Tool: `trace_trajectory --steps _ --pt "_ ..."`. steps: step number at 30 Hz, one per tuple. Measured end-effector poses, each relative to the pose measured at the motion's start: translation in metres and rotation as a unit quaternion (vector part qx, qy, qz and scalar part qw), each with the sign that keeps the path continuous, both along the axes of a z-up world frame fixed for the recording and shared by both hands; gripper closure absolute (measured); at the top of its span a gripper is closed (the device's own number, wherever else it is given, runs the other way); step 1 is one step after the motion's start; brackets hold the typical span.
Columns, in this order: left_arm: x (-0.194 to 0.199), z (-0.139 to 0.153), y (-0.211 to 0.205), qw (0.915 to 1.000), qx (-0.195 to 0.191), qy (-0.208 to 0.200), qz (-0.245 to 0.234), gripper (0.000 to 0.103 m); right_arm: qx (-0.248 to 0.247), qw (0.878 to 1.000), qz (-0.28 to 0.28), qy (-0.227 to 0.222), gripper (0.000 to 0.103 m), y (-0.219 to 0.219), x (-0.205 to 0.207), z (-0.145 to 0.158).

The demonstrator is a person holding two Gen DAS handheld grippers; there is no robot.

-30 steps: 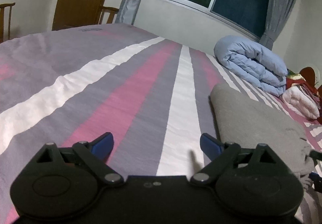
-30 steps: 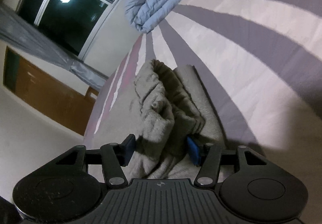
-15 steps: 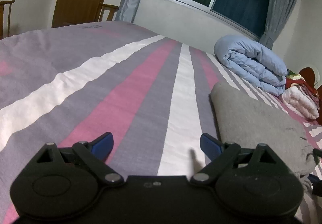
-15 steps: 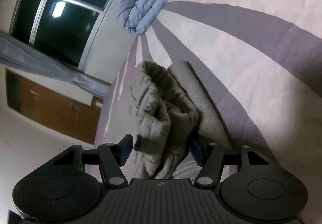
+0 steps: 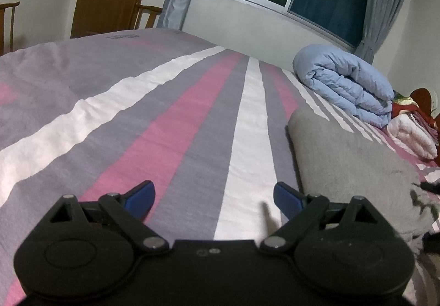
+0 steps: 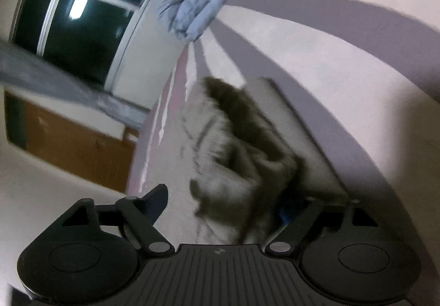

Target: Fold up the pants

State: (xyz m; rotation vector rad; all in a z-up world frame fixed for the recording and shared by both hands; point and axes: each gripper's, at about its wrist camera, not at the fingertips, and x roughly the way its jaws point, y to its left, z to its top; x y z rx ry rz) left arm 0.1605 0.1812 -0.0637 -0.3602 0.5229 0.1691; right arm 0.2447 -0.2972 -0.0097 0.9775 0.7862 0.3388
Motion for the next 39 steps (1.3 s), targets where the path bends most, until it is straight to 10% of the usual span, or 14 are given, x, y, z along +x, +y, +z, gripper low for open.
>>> trace_trajectory --steps 1,8,13,23,26,30,39 --pt "0.001 0.0 0.0 1.0 -0.001 0.002 0.001 0.016 -0.023 0.999 0.017 -0.02 0.068 0.007 0.003 0.011" --pt "0.003 -0.002 -0.002 1.0 0.006 0.007 0.001 0.015 0.036 0.986 0.018 -0.16 0.069 0.011 -0.016 0.087" --pt "0.003 -0.002 0.001 1.0 0.0 0.006 -0.001 0.015 -0.026 0.999 -0.033 0.005 0.069 -0.007 -0.007 0.003" --pt "0.004 0.0 -0.004 0.9998 0.019 0.003 -0.003 0.015 -0.058 0.998 -0.018 -0.013 0.068 -0.007 -0.013 -0.006" --pt "0.004 0.0 -0.006 0.9997 0.023 0.007 -0.006 0.015 -0.036 0.999 0.002 0.0 0.061 -0.014 -0.006 -0.012" --pt "0.004 -0.001 -0.004 0.9997 0.018 0.011 -0.008 0.015 -0.081 0.995 -0.006 -0.057 0.023 -0.027 -0.033 0.013" --pt "0.004 0.002 -0.009 0.9995 0.022 0.02 -0.01 0.014 -0.095 0.994 0.006 -0.059 0.016 -0.052 -0.053 0.014"
